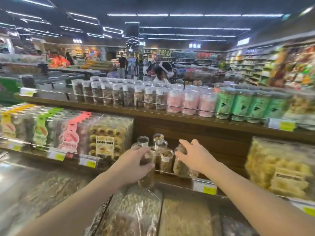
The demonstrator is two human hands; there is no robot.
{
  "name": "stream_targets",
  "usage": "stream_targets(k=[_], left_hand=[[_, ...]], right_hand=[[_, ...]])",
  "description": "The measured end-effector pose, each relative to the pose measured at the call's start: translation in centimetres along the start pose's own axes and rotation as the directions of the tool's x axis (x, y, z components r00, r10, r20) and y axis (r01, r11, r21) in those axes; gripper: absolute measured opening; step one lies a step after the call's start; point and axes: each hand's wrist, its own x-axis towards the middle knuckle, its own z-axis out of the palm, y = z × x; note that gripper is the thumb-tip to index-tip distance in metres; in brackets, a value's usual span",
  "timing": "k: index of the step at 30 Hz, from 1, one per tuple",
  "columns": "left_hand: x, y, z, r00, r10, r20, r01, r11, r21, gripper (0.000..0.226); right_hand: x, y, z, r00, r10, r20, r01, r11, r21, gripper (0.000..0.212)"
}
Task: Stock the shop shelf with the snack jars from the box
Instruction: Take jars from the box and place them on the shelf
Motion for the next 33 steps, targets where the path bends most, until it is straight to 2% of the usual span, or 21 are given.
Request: stream_targets(k=[7,10,17,25,29,33], left_hand=[[7.1,2.9,3.3,0.982,0.157,0.107,-0.155,0.988,-0.031,0.067],[8.5,3.6,4.2,0.97,0.197,0.145,-0.194,0.98,-0.032,0.067],[10.1,4.0,4.4,0.955,0.247,0.163,-0.241,0.969,-0.061,0.067],[11.3,3.5,4.9,0.963,0.219,0.158,-0.208,0.975,-0.083,0.065],[12.1,3.5,5.0,0.964,0.211,0.164,-0.201,0.976,-0.079,0.064],[13.2,3.7,5.0,0.964,0.202,0.172,-0.189,0.978,-0.087,0.064]], right_hand=[[5.1,5.8,-3.2,0.972,0.163,-0.17,-0.155,0.986,0.059,0.067],[8.1,7.4,-3.1,0.953,0.23,-0.196,-0.22,0.973,0.076,0.066],[13.9,9.7,-0.4,0.927,0.352,-0.13,-0.345,0.936,0.075,0.059],[16.6,11.4,3.1,0.897,0.441,-0.02,-0.44,0.897,0.045,0.063],[16.6,12.2,5.1,0.892,0.433,0.127,-0.433,0.901,-0.03,0.066],[16.8,12.6,5.1,0.896,0.404,0.183,-0.409,0.912,-0.01,0.04]])
